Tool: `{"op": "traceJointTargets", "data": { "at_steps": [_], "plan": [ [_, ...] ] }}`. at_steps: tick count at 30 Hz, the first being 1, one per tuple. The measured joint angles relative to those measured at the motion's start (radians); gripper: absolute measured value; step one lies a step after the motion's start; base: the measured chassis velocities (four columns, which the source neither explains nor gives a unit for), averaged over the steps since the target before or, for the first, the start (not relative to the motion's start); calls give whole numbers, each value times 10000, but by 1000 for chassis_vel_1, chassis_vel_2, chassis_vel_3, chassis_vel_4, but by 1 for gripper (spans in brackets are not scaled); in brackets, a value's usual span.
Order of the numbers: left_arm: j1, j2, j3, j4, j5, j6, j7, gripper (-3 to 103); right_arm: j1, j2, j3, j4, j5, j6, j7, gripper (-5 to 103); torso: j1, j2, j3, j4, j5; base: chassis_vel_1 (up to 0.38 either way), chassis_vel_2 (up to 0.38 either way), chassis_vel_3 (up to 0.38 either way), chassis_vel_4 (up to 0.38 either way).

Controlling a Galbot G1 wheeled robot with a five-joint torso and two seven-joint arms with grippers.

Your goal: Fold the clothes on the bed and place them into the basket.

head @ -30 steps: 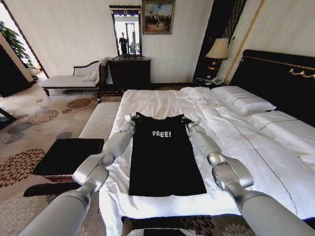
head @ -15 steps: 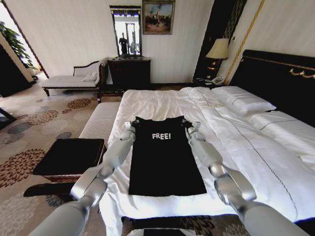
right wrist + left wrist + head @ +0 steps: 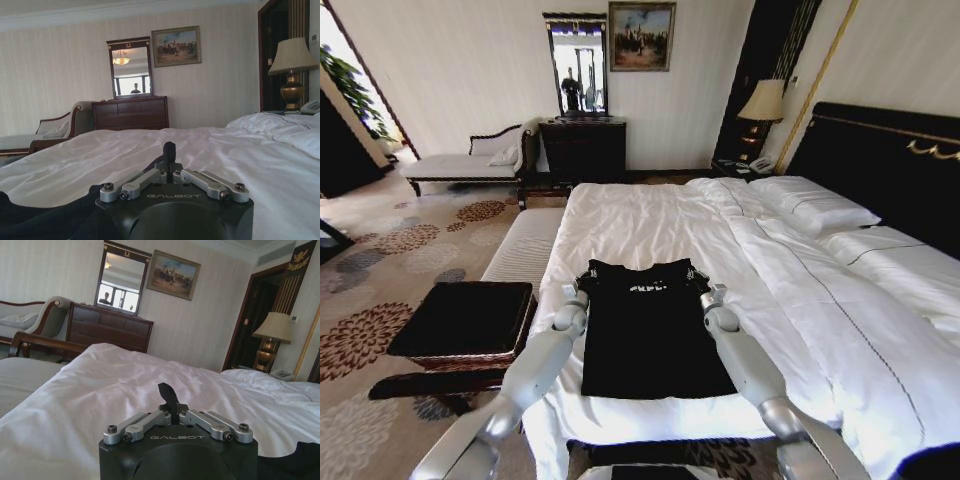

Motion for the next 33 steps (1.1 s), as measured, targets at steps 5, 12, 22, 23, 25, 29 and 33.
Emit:
{"op": "traceJointTargets", "data": {
  "at_steps": [5,12,22,23,25,29,33],
  "plan": [
    [1441,511,-387,-1363,392,-101,-79,2,-1514,-101,505,1414,-77,-26,122,0,0,1,0,0,0,0,0,0,0],
    [3460,796,-910,-2713,1212,-290,-228,2,-3135,-59,1161,2652,-274,-41,154,0,0,1,1,6,-3,0,0,0,0],
    [5542,783,-1225,-3639,2613,-737,-37,2,-5550,317,1955,4062,-579,150,97,0,1,1,2,2,-2,0,0,0,0],
    [5767,784,-1293,-3762,2712,-762,-32,2,-5757,393,2036,4221,-590,180,80,0,2,0,2,1,-2,0,0,0,0],
    [6009,794,-1364,-3937,2789,-785,-19,2,-5931,463,2118,4349,-601,213,65,0,2,0,2,1,-3,0,0,0,0],
    [6771,746,-1578,-4582,3115,-849,18,2,-6325,582,2455,4748,-492,289,68,0,1,1,2,3,-2,0,0,0,0],
    [6988,640,-1661,-4695,3350,-906,26,2,-6578,582,2584,5000,-394,314,82,0,3,0,2,4,-2,0,0,0,0]
  ]
}}
